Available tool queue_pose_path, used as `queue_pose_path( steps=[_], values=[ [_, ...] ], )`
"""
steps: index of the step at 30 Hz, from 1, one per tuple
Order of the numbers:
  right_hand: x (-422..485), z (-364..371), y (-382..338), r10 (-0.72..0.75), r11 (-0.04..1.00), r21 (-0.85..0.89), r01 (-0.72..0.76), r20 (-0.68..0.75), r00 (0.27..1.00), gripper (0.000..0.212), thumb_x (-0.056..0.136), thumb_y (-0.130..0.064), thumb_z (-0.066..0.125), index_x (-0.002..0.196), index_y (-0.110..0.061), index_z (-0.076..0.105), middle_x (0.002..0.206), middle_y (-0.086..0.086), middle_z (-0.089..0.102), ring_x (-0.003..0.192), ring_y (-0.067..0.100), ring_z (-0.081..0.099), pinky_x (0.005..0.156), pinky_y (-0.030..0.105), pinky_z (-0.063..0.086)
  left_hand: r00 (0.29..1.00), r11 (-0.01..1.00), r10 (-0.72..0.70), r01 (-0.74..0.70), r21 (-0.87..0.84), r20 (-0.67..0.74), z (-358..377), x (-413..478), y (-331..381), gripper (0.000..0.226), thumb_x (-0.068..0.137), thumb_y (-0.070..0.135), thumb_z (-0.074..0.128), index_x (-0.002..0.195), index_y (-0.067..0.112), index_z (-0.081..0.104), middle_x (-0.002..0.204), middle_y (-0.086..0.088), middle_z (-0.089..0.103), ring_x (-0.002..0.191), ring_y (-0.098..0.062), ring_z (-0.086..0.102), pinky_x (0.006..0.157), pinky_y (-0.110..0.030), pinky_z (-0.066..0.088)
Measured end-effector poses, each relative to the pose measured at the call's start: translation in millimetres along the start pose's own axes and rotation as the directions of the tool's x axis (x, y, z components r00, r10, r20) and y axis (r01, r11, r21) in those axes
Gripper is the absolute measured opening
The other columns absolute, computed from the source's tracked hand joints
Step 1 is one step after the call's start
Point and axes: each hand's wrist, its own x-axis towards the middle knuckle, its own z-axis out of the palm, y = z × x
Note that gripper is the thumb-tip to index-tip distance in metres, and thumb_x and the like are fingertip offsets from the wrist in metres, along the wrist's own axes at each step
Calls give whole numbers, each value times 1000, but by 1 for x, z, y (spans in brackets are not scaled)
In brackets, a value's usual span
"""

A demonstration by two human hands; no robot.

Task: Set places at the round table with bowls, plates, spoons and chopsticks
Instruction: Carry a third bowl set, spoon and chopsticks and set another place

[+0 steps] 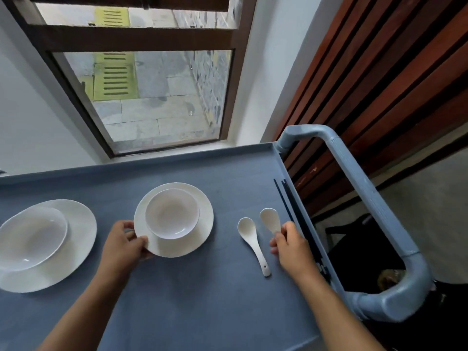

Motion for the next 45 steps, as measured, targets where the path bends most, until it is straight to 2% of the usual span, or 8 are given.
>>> queue_pose_path(
  steps=[4,11,15,21,28,32,39,45],
  values=[
    [11,-18,8,-2,990,-139,-8,-77,997,13,94,-18,49,88,-14,39,76,6,57,69,30,54,56,37,38,997,996,-14,20,-83,70,4,-6,4,33,93,-15,47,116,7,44,92,-22,66,75,-33,66,49,-33,62],
    [26,-29,21,-68,827,-561,-25,-144,987,35,94,-32,63,111,-9,44,108,15,69,98,39,67,72,40,50,977,988,-43,72,-133,207,28,-25,10,35,93,-17,46,118,7,47,89,-22,69,73,-35,68,49,-33,60],
    [30,-34,30,-81,826,-563,-28,-168,983,31,93,-32,63,106,-10,45,105,16,69,97,39,68,74,43,53,944,985,-38,91,-148,329,49,-45,16,44,90,-20,45,117,13,57,78,-15,74,67,-30,72,54,-42,62],
    [31,-33,33,-114,810,-587,-12,-178,977,24,96,-29,60,107,-11,48,104,12,71,94,36,69,70,40,51,887,980,-11,100,-169,462,69,-77,19,49,90,-19,45,120,17,58,82,-16,75,71,-32,73,58,-45,61],
    [33,-31,35,-140,783,-621,-4,-184,973,17,97,-26,54,104,-12,49,99,11,72,92,37,70,62,37,43,850,977,-46,147,-152,525,70,-98,14,47,91,-19,46,124,13,57,91,-25,73,72,-33,71,57,-43,60],
    [38,-33,30,-159,698,-716,15,-134,978,13,95,-22,51,102,-12,54,97,9,73,90,33,72,62,35,47,833,976,-47,157,-153,552,67,-102,16,46,92,-18,47,125,13,57,98,-30,71,73,-35,70,58,-44,60],
    [55,-37,13,-133,521,-850,75,6,991,17,85,-14,68,101,-13,65,96,5,74,91,27,74,64,31,50,821,979,-24,134,-152,571,70,-108,18,45,92,-17,48,125,13,57,99,-27,73,77,-36,72,60,-44,60],
    [59,-37,14,-157,544,-836,77,-12,988,17,87,-22,64,101,-13,65,96,5,74,91,28,73,63,31,46,826,977,-30,144,-159,563,70,-110,15,45,92,-17,48,125,13,57,99,-28,73,76,-37,72,59,-45,60]
  ],
)
